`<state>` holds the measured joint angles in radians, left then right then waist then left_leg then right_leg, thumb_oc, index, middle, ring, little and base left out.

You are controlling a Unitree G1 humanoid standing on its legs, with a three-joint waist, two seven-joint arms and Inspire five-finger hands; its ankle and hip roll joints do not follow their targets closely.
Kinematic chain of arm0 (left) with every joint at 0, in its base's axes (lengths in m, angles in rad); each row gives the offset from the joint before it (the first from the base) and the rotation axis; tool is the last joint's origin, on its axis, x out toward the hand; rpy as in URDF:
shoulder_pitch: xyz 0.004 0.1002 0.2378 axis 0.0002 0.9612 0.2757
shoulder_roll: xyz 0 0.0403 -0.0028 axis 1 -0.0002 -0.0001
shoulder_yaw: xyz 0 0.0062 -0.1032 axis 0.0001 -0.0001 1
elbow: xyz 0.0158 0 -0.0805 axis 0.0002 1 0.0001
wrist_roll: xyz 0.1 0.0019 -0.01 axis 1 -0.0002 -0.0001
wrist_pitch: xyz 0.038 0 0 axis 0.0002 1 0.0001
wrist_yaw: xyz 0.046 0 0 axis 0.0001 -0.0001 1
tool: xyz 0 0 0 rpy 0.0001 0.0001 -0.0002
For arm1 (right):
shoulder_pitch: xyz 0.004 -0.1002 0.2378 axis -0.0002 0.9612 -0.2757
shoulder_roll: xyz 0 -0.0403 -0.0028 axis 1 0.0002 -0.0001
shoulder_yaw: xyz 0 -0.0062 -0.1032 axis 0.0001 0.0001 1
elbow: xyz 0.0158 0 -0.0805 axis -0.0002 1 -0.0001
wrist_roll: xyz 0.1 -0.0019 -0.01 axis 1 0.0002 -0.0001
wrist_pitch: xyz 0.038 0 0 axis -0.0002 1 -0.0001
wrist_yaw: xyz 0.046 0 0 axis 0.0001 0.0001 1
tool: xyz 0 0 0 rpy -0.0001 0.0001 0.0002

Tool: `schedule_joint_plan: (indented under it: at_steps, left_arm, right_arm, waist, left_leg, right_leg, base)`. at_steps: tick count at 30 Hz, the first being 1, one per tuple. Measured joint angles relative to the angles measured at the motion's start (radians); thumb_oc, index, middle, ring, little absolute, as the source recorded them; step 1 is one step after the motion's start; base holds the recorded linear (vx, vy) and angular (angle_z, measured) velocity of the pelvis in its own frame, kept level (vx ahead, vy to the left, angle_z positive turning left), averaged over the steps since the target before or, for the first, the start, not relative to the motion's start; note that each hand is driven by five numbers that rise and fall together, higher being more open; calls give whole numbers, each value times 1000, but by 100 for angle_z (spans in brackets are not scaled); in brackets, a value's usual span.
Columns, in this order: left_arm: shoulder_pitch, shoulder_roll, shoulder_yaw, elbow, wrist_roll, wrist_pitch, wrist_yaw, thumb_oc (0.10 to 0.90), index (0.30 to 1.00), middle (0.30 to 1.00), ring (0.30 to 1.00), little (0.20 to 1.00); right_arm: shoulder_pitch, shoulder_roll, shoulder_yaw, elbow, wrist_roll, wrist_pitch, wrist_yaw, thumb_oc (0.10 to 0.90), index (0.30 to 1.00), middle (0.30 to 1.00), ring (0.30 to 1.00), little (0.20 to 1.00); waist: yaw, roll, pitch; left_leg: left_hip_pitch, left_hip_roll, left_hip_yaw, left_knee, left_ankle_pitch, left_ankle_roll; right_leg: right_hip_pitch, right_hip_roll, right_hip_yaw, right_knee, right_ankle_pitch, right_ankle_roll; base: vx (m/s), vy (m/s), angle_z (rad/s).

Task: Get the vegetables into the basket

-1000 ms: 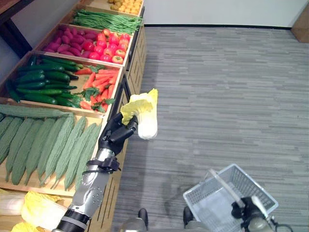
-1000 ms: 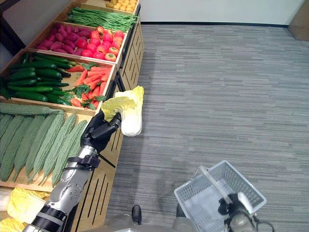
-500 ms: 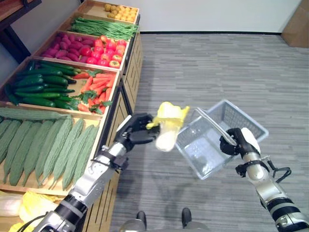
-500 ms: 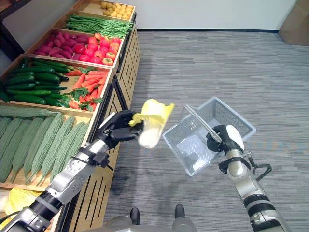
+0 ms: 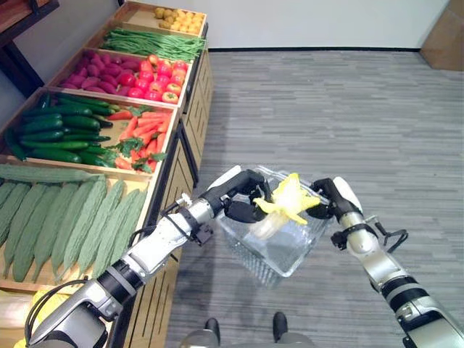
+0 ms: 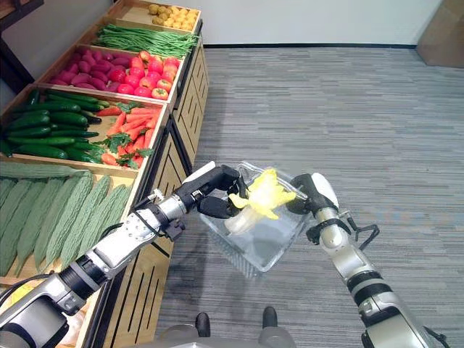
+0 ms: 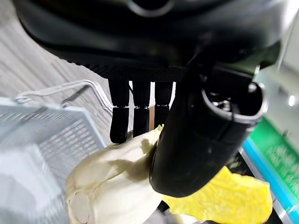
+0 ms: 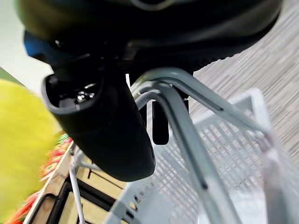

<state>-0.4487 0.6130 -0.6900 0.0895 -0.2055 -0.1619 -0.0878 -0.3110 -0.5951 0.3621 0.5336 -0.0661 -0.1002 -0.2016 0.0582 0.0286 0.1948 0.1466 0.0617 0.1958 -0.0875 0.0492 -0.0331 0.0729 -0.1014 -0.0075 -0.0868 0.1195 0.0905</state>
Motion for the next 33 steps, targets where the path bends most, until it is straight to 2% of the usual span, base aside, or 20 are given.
schedule_joint_plan:
  at_steps: [5, 8, 11, 14, 15, 16, 17, 22, 28, 31, 33]
  left_arm:
    - [-4, 2, -37, 38, 173, -8, 10, 400, 300, 300, 300, 300]
    - [-8, 8, -47, 64, 325, -20, 24, 400, 300, 300, 300, 300]
    - [-13, 8, -49, 94, 486, -36, 71, 400, 300, 300, 300, 300]
    - [-14, 1, -48, 127, 590, -43, 124, 400, 300, 300, 300, 300]
    - [-15, -3, -47, 148, 655, -44, 157, 547, 506, 506, 506, 506]
    - [-15, -7, -45, 164, 688, -43, 177, 592, 569, 569, 569, 569]
    - [-15, -8, -44, 184, 729, -42, 203, 900, 1000, 1000, 1000, 1000]
    - [-15, -41, -22, 298, 879, -16, 287, 900, 1000, 1000, 1000, 1000]
    - [-14, -48, -5, 361, 949, 23, 338, 900, 1000, 1000, 1000, 1000]
    - [0, -46, 4, 357, 965, 21, 351, 900, 1000, 1000, 1000, 1000]
    - [55, -48, 37, 309, 971, 10, 349, 900, 1000, 1000, 1000, 1000]
  right_arm:
    - [4, 44, 10, -66, 64, 2, 12, 400, 300, 300, 300, 300]
    - [7, 56, 18, -141, 124, 0, 19, 400, 300, 300, 300, 300]
    - [19, 65, 35, -228, 215, -2, 41, 400, 300, 300, 300, 300]
    - [38, 62, 38, -298, 285, -3, 67, 400, 300, 300, 300, 300]
    - [57, 57, 38, -337, 325, -3, 81, 400, 300, 300, 300, 300]
    - [63, 56, 38, -353, 350, -4, 92, 400, 300, 300, 300, 300]
    - [70, 55, 38, -365, 373, -10, 106, 400, 300, 300, 300, 300]
    - [98, 31, 51, -420, 398, -12, 145, 400, 300, 300, 300, 300]
    - [157, 8, 79, -413, 394, -12, 156, 400, 300, 300, 300, 300]
    - [187, -3, 76, -399, 375, -12, 151, 400, 300, 300, 300, 300]
    - [216, 8, 62, -395, 336, -27, 150, 400, 300, 300, 300, 300]
  waist:
    - [-9, 0, 0]
    - [-19, 0, 0]
    - [-23, 0, 0]
    - [-24, -1, 0]
    - [-24, -2, -1]
    - [-27, -3, -2]
    - [-30, -4, -2]
    - [-28, -11, -5]
    - [-31, -27, -14]
    - [-31, -29, -15]
    - [-31, -30, -16]
  left_leg:
    - [-1, 1, 7, 0, 0, 0]
    - [-1, 1, 8, 0, 0, 0]
    - [-1, 3, 11, 0, 0, 0]
    - [-1, 4, 11, 0, 0, 0]
    - [0, 5, 12, 0, 0, 0]
    - [0, 6, 13, 0, 0, 0]
    - [1, 6, 14, 0, 0, 0]
    - [2, 9, 35, 0, -2, -3]
    - [3, 11, 43, 0, -2, -3]
    - [4, 13, 46, 0, -2, -3]
    - [5, 14, 44, 0, -2, -3]
  right_leg:
    - [-5, 1, 7, 0, 0, 0]
    - [-5, 2, 8, 0, 0, 0]
    - [-6, 4, 9, 0, 0, 0]
    - [-6, 6, 9, 0, 0, 0]
    - [-7, 7, 10, 0, 0, 0]
    - [-7, 8, 11, 0, 0, 0]
    - [-7, 9, 12, 0, 0, 0]
    - [-15, 12, 27, 0, 2, -2]
    - [-18, 15, 33, 0, 3, -4]
    - [-18, 16, 35, 0, 3, -4]
    - [-15, 17, 34, 0, 3, -4]
  base:
    - [12, 13, -4]
    - [0, 0, 0]
    - [0, 0, 0]
    - [0, 0, 0]
    - [0, 0, 0]
    - [-7, -2, -3]
    - [-6, -4, -3]
    - [-11, -4, -8]
    - [-7, -3, -3]
    - [-3, -4, -1]
    - [0, 0, 0]
